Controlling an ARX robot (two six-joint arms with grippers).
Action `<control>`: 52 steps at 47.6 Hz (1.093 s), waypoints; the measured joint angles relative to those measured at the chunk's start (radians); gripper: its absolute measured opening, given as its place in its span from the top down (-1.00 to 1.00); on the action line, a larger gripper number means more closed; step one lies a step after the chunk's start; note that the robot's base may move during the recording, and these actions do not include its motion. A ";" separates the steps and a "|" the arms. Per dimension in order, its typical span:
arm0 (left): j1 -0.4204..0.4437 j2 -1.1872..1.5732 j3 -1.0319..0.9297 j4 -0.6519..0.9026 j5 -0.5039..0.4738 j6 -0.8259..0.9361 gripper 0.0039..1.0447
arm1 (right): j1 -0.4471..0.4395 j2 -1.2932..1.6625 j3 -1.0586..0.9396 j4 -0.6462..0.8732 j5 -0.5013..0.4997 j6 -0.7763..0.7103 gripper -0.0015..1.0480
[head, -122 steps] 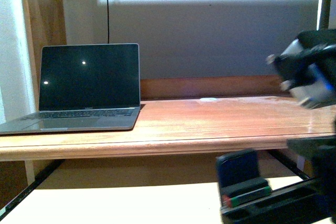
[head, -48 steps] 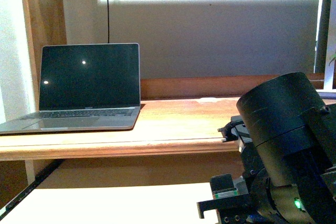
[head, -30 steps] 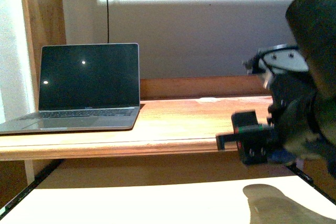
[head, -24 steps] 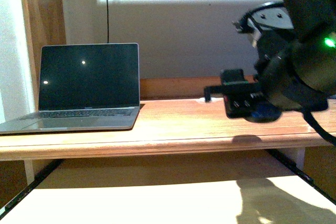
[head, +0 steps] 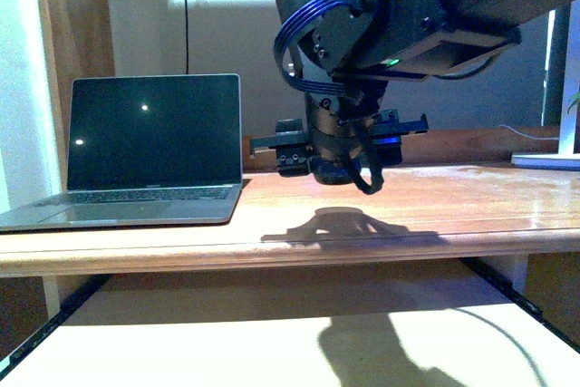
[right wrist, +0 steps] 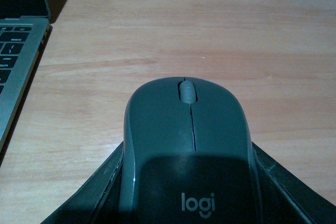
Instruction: Place mouse
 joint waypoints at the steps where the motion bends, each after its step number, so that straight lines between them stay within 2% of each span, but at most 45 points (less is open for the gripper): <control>1: 0.000 0.000 0.000 0.000 0.000 0.000 -0.86 | 0.002 0.018 0.021 -0.010 0.003 0.003 -0.06; 19: 0.000 0.000 0.000 0.000 0.000 0.000 -0.86 | 0.031 0.172 0.146 -0.044 0.036 0.077 -0.06; 25: 0.000 0.000 0.000 0.000 0.000 0.000 -0.86 | 0.034 0.176 0.151 -0.023 0.037 0.081 -0.44; 29: 0.000 0.000 0.000 0.000 0.000 0.000 -0.86 | 0.031 0.164 0.111 0.027 0.062 0.084 -0.78; 31: 0.000 0.000 0.000 0.000 0.000 0.000 -0.86 | 0.026 0.146 0.071 0.060 0.064 0.095 -0.88; 40: 0.000 0.000 0.000 0.000 0.000 0.000 -0.86 | -0.020 -0.014 -0.157 0.224 0.035 0.124 -0.86; 45: 0.000 0.000 0.000 0.000 0.000 0.000 -0.86 | -0.067 -0.208 -0.364 0.357 0.016 0.132 -0.86; 52: 0.000 0.000 0.000 0.000 0.000 0.000 -0.86 | -0.137 -0.497 -0.678 0.484 -0.079 0.156 -0.86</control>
